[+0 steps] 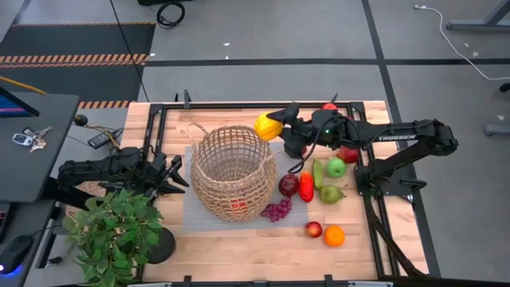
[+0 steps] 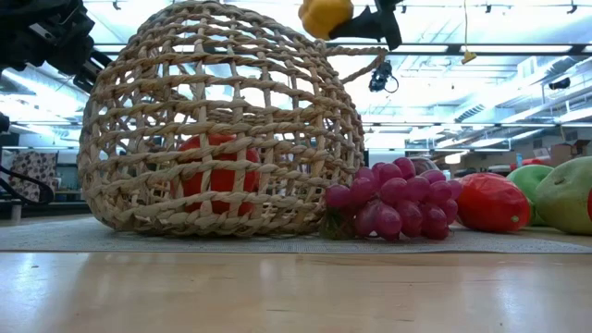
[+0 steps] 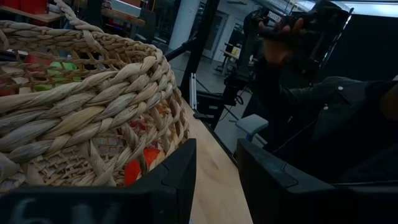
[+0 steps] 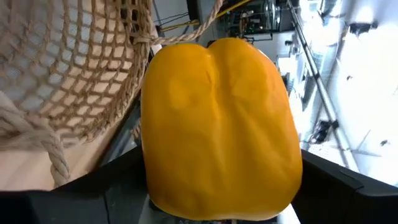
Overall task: Build produce basket
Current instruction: Put the bell pepper into the brown basket
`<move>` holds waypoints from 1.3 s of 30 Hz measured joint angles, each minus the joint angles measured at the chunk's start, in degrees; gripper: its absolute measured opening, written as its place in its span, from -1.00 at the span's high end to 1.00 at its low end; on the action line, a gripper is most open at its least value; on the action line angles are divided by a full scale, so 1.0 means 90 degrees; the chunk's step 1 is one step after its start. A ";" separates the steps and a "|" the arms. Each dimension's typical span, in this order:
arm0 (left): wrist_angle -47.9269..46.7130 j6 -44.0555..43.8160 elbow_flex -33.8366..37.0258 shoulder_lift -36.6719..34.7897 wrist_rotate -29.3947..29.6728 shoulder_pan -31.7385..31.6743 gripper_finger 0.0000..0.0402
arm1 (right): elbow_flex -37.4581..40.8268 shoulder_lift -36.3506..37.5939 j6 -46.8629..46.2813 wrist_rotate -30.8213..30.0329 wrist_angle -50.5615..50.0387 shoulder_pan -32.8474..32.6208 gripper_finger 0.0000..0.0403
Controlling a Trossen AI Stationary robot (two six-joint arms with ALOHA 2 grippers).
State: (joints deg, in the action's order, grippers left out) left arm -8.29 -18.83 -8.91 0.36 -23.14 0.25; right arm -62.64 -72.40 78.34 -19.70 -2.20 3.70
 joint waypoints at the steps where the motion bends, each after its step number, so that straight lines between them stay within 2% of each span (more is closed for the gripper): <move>1: 0.0000 -0.0002 -0.0001 0.0000 -0.0001 -0.0001 0.40 | -0.0001 0.0000 -0.0280 0.0031 0.0000 0.0023 -0.63; 4: 0.0000 0.0001 -0.0002 -0.0001 0.0000 0.0000 0.40 | -0.0002 0.0000 -0.1633 0.0125 0.0000 0.0105 -0.62; 12: 0.0000 0.0000 0.0000 0.0000 -0.0001 0.0000 0.40 | -0.0002 0.0000 -0.6305 0.0153 -0.0002 0.0231 -0.63; 16: 0.0000 0.0000 -0.0002 0.0000 -0.0001 0.0000 0.40 | -0.0002 0.0000 -0.7989 0.0173 -0.0002 0.0227 -0.64; 19: 0.0000 0.0002 -0.0002 -0.0002 0.0000 -0.0002 0.40 | -0.0002 0.0000 -0.9045 0.0384 -0.0002 0.0224 -0.64; 26: 0.0000 0.0002 -0.0001 0.0000 -0.0001 -0.0001 0.40 | -0.0002 0.0000 -1.1199 0.1390 -0.0002 0.0224 -0.64; 31: 0.0000 0.0002 -0.0002 0.0000 0.0000 -0.0001 0.40 | -0.0002 0.0000 -1.2348 0.2036 0.0000 0.0224 -0.64; 39: 0.0000 0.0001 -0.0001 0.0000 0.0000 -0.0002 0.40 | -0.0002 0.0000 -1.4142 0.2553 0.0053 0.0224 -0.64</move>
State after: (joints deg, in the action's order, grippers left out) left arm -8.29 -18.82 -8.92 0.36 -23.14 0.23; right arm -62.65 -72.40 -48.94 3.28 -1.72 5.72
